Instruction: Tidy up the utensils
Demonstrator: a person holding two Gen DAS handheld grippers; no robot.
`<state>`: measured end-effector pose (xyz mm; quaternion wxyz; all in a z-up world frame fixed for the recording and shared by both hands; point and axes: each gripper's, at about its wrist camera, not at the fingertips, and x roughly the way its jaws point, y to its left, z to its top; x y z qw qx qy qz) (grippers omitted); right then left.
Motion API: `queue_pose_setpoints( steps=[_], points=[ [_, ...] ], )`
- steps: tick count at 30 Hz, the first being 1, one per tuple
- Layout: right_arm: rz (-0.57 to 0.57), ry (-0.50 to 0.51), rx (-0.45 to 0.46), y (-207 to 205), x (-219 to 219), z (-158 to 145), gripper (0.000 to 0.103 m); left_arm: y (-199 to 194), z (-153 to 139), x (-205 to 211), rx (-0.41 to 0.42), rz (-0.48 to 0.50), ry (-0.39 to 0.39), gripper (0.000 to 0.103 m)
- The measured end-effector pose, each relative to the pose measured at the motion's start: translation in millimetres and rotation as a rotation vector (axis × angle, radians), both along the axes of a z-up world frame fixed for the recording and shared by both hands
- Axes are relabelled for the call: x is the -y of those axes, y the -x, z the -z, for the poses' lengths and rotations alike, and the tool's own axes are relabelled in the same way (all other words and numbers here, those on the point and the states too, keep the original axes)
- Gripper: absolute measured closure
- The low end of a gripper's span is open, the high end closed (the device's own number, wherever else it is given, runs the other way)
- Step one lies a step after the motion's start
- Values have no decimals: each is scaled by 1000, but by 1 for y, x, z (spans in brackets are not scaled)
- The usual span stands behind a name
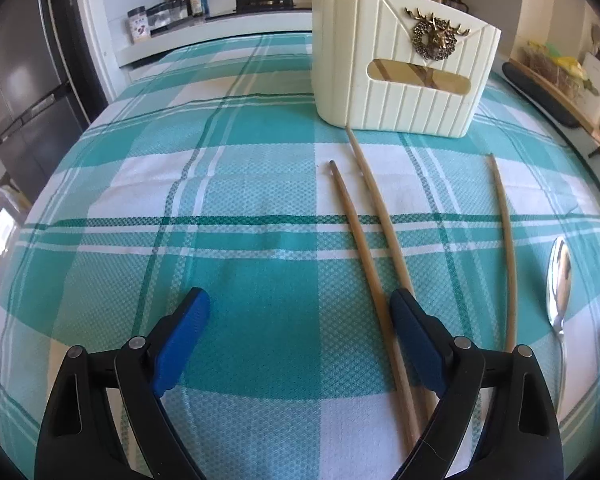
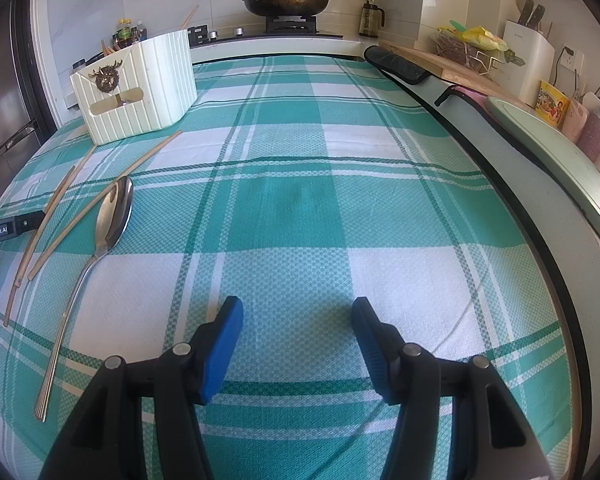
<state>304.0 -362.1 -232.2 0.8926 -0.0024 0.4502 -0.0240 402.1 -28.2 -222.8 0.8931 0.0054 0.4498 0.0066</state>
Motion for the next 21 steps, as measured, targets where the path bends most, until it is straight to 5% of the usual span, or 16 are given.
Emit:
queue_pose_setpoints(
  steps=[8, 11, 14, 16, 18, 20, 21],
  points=[
    [20, 35, 26, 5, -6, -7, 45, 17, -5, -5, 0, 37, 10, 33],
    [-107, -64, 74, 16, -38, -31, 45, 25, -5, -6, 7, 37, 4, 35],
    [-266, -172, -5, 10, -85, -33, 47, 29, -5, -4, 19, 38, 1, 44],
    [-322, -148, -45, 3, -114, -22, 47, 30, -6, -3, 20, 44, 2, 50],
    [-334, -78, -75, -3, -133, -8, 60, 34, -6, -5, 21, 46, 1, 55],
    [-322, -17, -53, -3, -141, -5, 87, 36, -7, -8, 22, 46, 6, 62],
    [-325, -9, -64, -4, -141, -4, 89, 37, -7, -10, 23, 46, 5, 64]
  ],
)
